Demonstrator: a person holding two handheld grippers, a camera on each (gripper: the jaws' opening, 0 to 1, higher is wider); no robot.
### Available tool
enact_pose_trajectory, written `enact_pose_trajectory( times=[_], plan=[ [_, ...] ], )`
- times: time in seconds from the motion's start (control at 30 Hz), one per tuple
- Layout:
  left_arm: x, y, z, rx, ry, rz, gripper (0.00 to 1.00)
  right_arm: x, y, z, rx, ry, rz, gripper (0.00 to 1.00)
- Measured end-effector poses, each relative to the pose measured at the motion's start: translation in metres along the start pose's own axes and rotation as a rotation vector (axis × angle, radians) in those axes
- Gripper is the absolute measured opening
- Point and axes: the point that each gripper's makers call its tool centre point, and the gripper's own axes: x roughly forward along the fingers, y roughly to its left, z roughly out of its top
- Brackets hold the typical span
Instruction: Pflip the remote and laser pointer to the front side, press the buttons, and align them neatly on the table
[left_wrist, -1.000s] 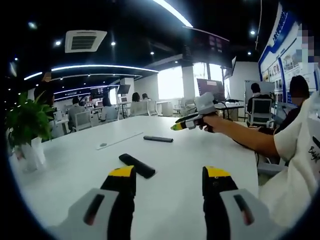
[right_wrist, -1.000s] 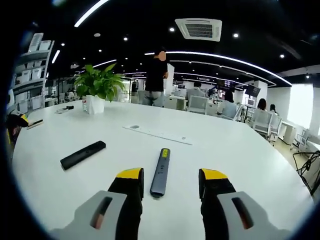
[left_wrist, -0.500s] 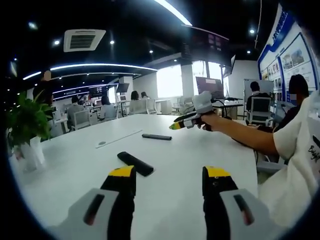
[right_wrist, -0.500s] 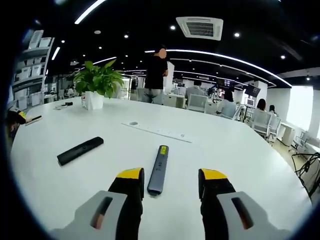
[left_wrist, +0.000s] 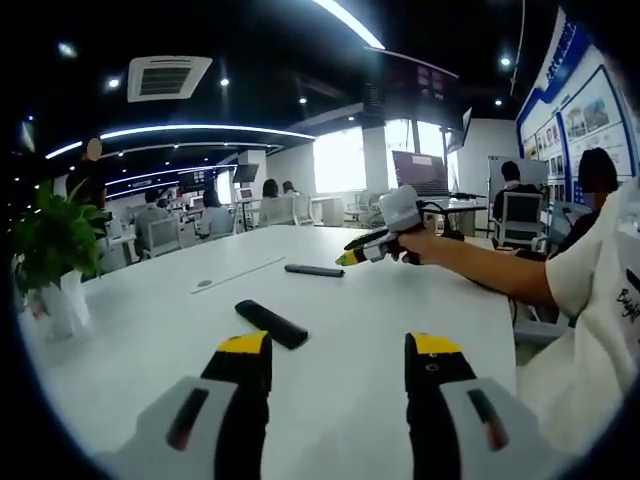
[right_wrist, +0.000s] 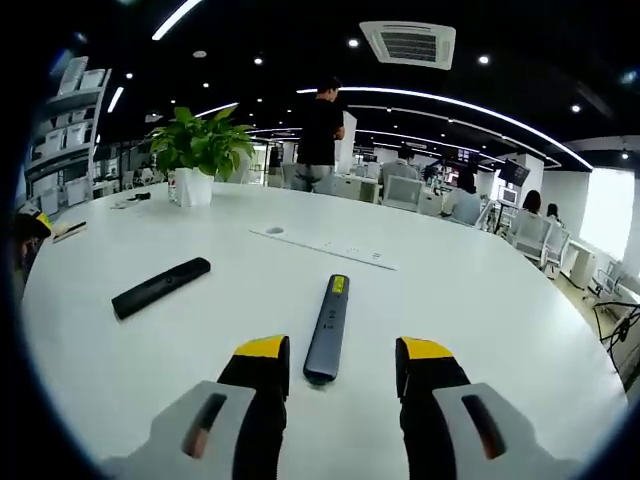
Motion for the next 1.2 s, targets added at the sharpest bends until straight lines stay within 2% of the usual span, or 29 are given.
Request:
enact_pose_trajectory(
  times=[0.43, 1.0, 1.2],
  plan=[
    [0.002, -0.004, -0.002, 0.008, 0.010, -0.012, 0.55, 0.003, 0.004, -0.004, -0.018, 0.015, 0.008, 0.44],
    [0.001, -0.005, -0.003, 0.011, 0.015, -0.019, 0.55, 0.011, 0.007, -0.022, -0.061, 0.083, 0.012, 0.42],
    [0.000, -0.005, -0.001, 0.010, 0.006, -0.017, 0.55, 0.010, 0.007, -0.023, -0.055, 0.088, 0.015, 0.42]
  ],
)
